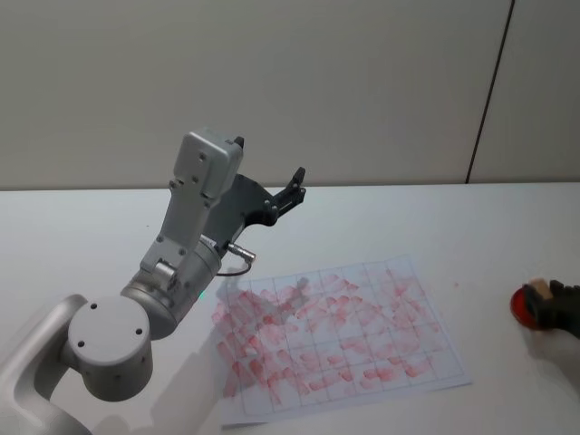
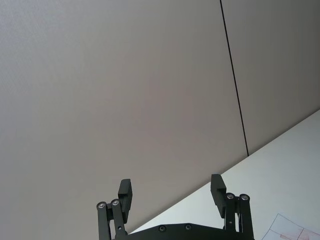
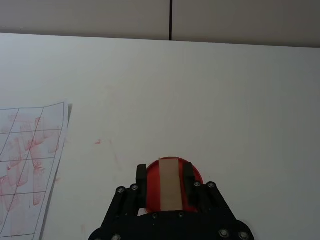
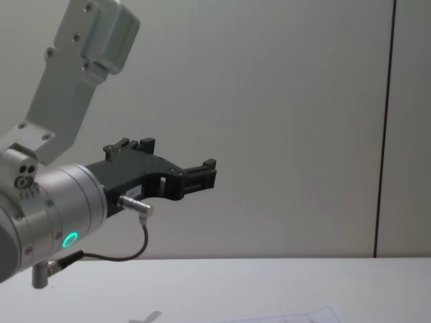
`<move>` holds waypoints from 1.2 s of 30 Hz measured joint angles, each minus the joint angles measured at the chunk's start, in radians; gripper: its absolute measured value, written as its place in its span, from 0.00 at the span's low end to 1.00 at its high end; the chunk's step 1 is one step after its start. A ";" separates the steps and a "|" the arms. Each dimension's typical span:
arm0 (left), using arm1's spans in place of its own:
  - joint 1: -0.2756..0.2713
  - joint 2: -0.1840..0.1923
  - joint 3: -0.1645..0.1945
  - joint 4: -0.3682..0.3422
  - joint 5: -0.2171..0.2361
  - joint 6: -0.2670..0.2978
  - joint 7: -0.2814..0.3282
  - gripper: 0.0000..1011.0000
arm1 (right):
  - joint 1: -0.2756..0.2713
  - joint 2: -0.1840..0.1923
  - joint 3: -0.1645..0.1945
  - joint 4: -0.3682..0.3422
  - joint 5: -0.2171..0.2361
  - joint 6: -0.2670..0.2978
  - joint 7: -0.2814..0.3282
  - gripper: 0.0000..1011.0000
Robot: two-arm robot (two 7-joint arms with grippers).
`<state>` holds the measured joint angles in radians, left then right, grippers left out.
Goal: Use the one hand to pick up the stamp and affix it onto the A4 paper.
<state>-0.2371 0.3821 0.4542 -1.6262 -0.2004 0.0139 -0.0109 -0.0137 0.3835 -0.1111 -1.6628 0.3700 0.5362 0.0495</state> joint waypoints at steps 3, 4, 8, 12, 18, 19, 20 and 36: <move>0.000 0.000 0.000 0.000 0.000 0.000 0.000 0.99 | 0.005 -0.003 -0.002 0.005 -0.002 -0.007 0.006 0.45; 0.000 0.000 0.000 0.000 0.000 0.000 0.000 0.99 | 0.005 -0.003 -0.002 0.005 -0.002 -0.009 0.007 0.50; 0.000 0.000 0.000 0.000 0.000 0.000 0.000 0.99 | 0.007 -0.004 -0.003 0.005 -0.008 -0.026 0.010 0.62; 0.000 0.000 0.000 0.000 0.000 0.000 0.000 0.99 | 0.005 -0.004 -0.002 -0.005 -0.017 -0.052 0.012 0.77; 0.000 0.000 0.000 0.000 0.000 0.000 0.000 0.99 | -0.006 -0.001 0.001 -0.030 -0.032 -0.105 0.011 0.91; 0.000 0.000 0.000 0.000 0.000 0.000 0.000 0.99 | -0.010 0.001 0.002 -0.037 -0.036 -0.122 0.010 0.96; 0.000 0.000 0.000 0.000 0.000 0.000 0.000 0.99 | -0.012 0.002 0.003 -0.041 -0.039 -0.130 0.010 0.96; 0.000 0.000 0.000 0.000 0.000 0.000 0.000 0.99 | -0.064 0.024 0.019 -0.125 -0.104 -0.321 -0.010 0.99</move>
<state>-0.2371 0.3821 0.4542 -1.6262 -0.2004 0.0139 -0.0109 -0.0776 0.4077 -0.0922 -1.7878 0.2662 0.2148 0.0400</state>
